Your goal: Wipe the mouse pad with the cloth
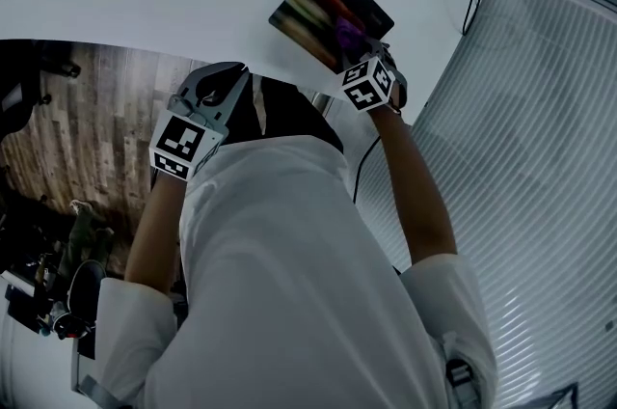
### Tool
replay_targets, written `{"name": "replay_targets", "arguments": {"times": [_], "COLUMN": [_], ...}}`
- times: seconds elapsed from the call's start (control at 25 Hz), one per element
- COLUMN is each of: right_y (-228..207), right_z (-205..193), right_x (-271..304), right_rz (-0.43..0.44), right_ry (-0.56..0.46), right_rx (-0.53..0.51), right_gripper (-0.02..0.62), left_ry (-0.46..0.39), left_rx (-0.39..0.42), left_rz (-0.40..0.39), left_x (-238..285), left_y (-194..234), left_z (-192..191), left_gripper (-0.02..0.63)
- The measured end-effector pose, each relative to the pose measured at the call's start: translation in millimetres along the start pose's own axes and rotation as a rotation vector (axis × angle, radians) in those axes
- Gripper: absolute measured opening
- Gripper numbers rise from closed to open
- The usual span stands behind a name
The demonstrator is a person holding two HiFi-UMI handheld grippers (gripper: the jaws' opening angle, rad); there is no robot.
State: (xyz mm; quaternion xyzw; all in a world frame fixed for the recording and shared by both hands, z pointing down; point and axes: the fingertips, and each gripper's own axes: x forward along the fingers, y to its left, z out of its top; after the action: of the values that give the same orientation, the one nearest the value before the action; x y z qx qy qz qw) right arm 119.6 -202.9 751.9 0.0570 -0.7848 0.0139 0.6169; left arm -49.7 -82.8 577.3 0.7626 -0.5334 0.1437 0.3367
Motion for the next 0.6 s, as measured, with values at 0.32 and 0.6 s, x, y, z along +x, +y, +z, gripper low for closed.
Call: {"name": "replay_targets", "arguments": {"times": [0.32,0.6], "right_y": [37,75], "right_z": [2,5], "right_x": [-3,-6], "right_rz": [0.058,0.147], "right_ry": [-0.016,-0.018], "right_rx": [0.008,-0.018], "right_gripper": [0.129,0.129], "left_ry": [-0.002,-0.034], "left_rx": [-0.016,-0.020], "left_rz": [0.019,0.038], "left_x": [-4,-9], "left_y": [-9,-16], "left_z": [-7,-7], "left_gripper": [0.031,0.031]}}
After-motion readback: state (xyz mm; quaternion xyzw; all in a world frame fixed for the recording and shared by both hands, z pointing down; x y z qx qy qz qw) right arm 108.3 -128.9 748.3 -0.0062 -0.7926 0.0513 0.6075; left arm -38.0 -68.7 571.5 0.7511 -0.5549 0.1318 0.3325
